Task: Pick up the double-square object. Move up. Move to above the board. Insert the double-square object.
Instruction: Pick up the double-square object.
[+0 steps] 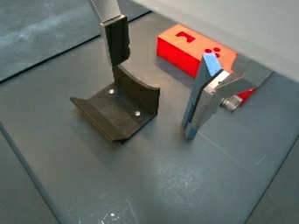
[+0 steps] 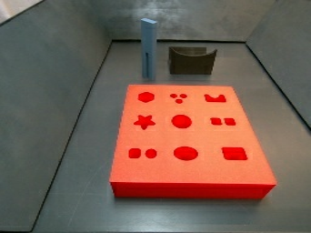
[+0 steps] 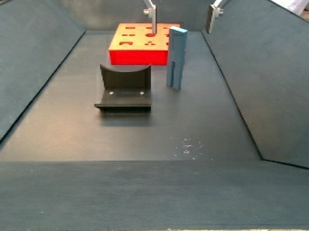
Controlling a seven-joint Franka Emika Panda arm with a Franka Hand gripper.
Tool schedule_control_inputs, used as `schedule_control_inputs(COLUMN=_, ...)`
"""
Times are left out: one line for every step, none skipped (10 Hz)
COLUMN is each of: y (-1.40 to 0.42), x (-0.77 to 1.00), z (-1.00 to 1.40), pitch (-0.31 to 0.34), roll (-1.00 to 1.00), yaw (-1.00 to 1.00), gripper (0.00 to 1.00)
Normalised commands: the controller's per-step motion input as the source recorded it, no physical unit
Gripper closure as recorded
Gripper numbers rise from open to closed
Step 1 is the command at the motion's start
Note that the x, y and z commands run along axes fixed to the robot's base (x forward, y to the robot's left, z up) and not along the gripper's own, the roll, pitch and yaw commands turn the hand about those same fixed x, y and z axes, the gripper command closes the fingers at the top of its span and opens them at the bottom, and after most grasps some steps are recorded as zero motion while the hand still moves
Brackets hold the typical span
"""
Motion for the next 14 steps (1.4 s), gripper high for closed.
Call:
schedule_control_inputs(y=-0.45, x=-0.07, z=-0.11, pitch=0.000, roll=0.00, yaw=0.69, gripper=0.00)
schedule_control_inputs(y=-0.48, x=-0.09, z=-0.06, pitch=0.000, roll=0.01, yaw=0.66, gripper=0.00)
schedule_control_inputs(y=-0.47, x=-0.08, z=-0.03, pitch=-0.007, roll=0.00, yaw=0.70, gripper=0.00)
schedule_control_inputs(y=-0.50, x=-0.08, z=-0.06, pitch=0.000, roll=0.00, yaw=0.67, gripper=0.00)
schedule_control_inputs(y=-0.46, x=-0.09, z=-0.08, pitch=0.000, roll=0.00, yaw=0.71, gripper=0.00)
schedule_control_inputs(y=-0.40, x=-0.09, z=-0.10, pitch=0.000, roll=0.00, yaw=0.77, gripper=0.00)
schedule_control_inputs(y=-0.46, x=-0.08, z=-0.15, pitch=0.000, roll=0.00, yaw=0.71, gripper=0.00)
schedule_control_inputs(y=-0.44, x=-0.01, z=-0.26, pitch=0.000, roll=0.00, yaw=0.74, gripper=0.00)
schedule_control_inputs(y=-0.37, x=0.00, z=-0.34, pitch=-0.011, roll=0.00, yaw=0.77, gripper=0.00)
schedule_control_inputs(y=-0.22, x=0.00, z=-0.39, pitch=-0.040, roll=0.00, yaw=0.75, gripper=0.00)
schedule_control_inputs(y=0.00, x=0.00, z=-0.35, pitch=-0.073, roll=0.00, yaw=0.57, gripper=0.00)
schedule_control_inputs(y=0.00, x=-0.03, z=-0.33, pitch=-0.071, roll=0.01, yaw=0.40, gripper=0.00)
schedule_control_inputs(y=0.00, x=-0.02, z=-0.29, pitch=-0.060, roll=0.00, yaw=0.37, gripper=0.00)
schedule_control_inputs(y=-0.02, x=-0.01, z=-0.31, pitch=-0.060, roll=0.00, yaw=0.38, gripper=0.00)
